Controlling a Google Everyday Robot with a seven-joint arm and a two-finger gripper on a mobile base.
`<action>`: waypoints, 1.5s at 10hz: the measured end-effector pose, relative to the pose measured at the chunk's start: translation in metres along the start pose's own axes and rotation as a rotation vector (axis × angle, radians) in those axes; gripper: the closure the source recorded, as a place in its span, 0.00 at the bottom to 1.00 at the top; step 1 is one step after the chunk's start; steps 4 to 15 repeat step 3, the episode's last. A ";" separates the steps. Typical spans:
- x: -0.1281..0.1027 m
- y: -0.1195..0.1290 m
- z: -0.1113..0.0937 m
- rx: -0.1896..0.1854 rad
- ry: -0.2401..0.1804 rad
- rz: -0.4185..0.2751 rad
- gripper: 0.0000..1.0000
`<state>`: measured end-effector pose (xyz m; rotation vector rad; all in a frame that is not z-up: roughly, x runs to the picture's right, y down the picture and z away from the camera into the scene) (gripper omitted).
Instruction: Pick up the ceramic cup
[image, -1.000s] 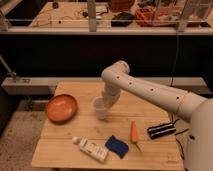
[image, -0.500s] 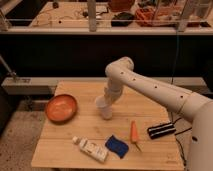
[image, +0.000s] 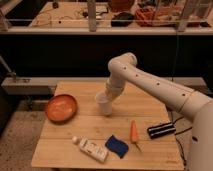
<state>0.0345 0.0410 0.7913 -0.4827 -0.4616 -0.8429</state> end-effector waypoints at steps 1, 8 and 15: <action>0.001 0.000 -0.003 0.002 -0.002 0.002 0.98; 0.006 -0.002 -0.010 0.008 -0.011 0.009 0.98; 0.006 -0.002 -0.010 0.008 -0.011 0.009 0.98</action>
